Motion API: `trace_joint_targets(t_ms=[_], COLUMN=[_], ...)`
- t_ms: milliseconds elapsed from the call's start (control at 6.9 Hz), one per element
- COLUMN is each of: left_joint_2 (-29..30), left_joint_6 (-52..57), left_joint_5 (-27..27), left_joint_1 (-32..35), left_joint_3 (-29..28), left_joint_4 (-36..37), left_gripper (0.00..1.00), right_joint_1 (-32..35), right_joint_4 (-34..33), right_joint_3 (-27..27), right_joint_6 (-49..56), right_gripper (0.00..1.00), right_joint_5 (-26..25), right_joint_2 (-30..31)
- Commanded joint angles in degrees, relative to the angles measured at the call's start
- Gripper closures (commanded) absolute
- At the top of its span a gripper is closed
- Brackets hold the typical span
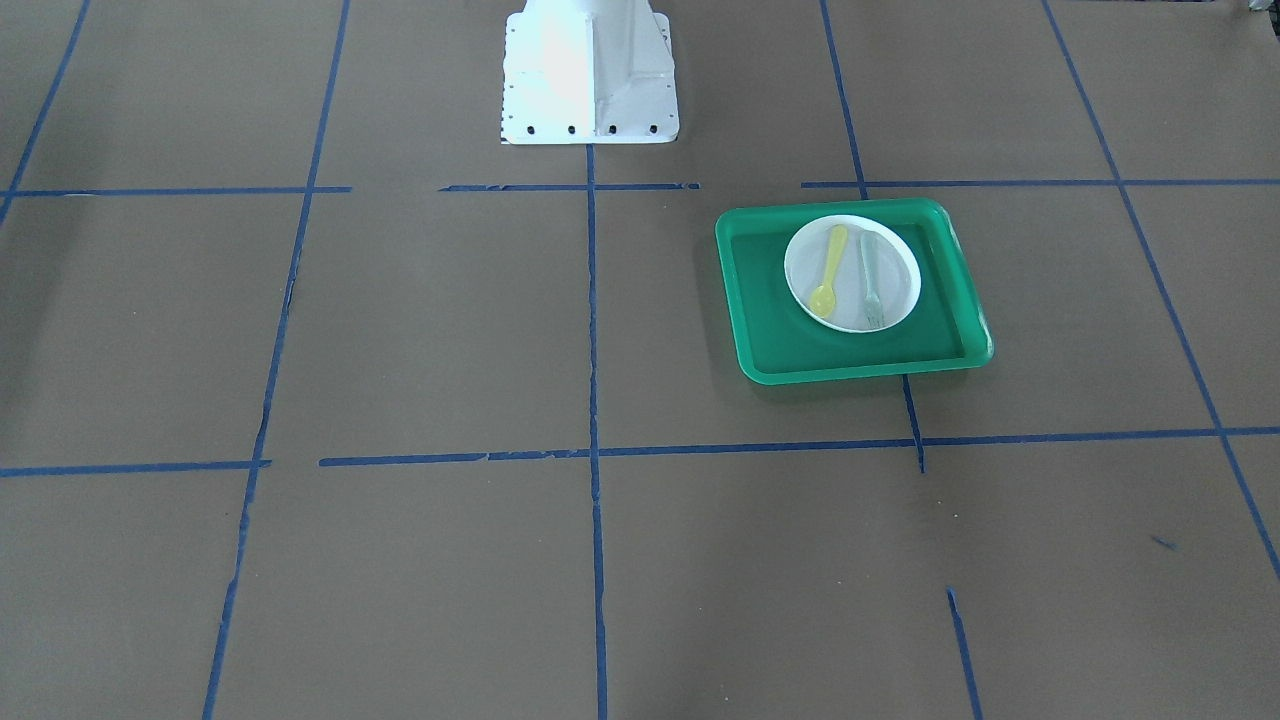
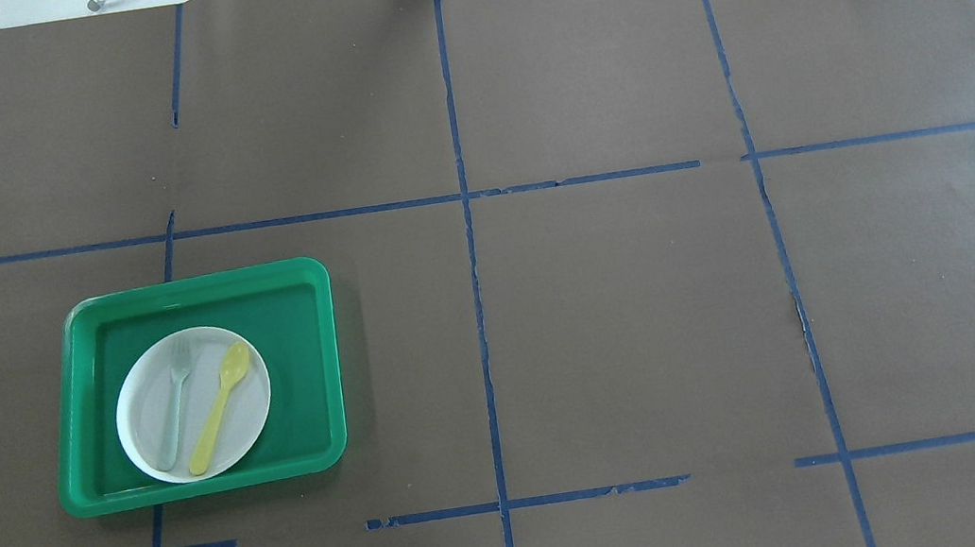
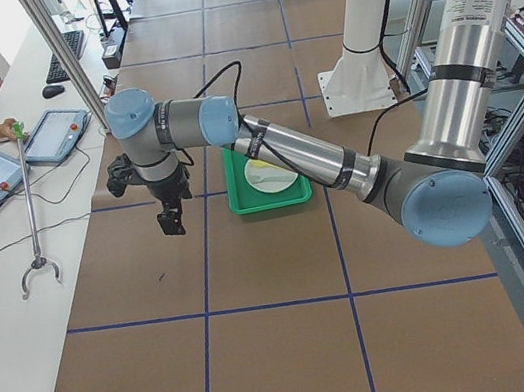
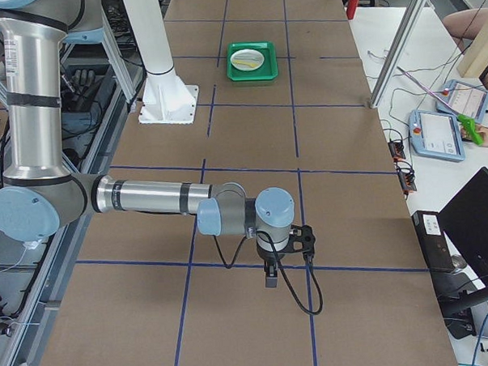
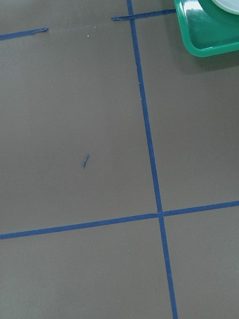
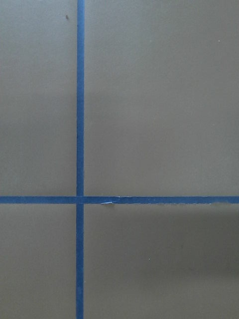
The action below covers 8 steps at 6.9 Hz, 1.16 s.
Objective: Place spoon
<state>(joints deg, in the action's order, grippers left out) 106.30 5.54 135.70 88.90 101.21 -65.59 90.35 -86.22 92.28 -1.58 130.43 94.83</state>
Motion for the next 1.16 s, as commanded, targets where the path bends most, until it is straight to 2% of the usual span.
trace_joint_targets(t_ms=[0,290,725,870,1014], left_joint_2=[-0.1,-0.6,-0.9,-0.3,-0.1], left_joint_6=[1.3,0.9,-0.4,-5.7,-18.0], left_joint_5=[-0.3,-0.1,0.6,3.6,3.8], left_joint_1=[0.0,-0.1,-1.9,-9.2,-12.7], left_joint_3=[0.0,-0.9,0.0,1.5,4.3], left_joint_4=[2.3,3.3,0.2,-3.7,-7.8], left_gripper=[0.0,0.0,0.0,0.0,0.0], right_joint_1=[0.0,0.0,0.0,0.0,0.0], right_joint_4=[0.0,0.0,0.0,0.0,0.0], right_joint_3=[0.0,0.0,0.0,0.0,0.0], right_joint_6=[0.0,0.0,0.0,0.0,0.0], right_gripper=[0.0,0.0,0.0,0.0,0.0], right_joint_5=[0.0,0.0,0.1,0.1,0.0], right_joint_2=[0.0,0.0,0.0,0.0,0.0])
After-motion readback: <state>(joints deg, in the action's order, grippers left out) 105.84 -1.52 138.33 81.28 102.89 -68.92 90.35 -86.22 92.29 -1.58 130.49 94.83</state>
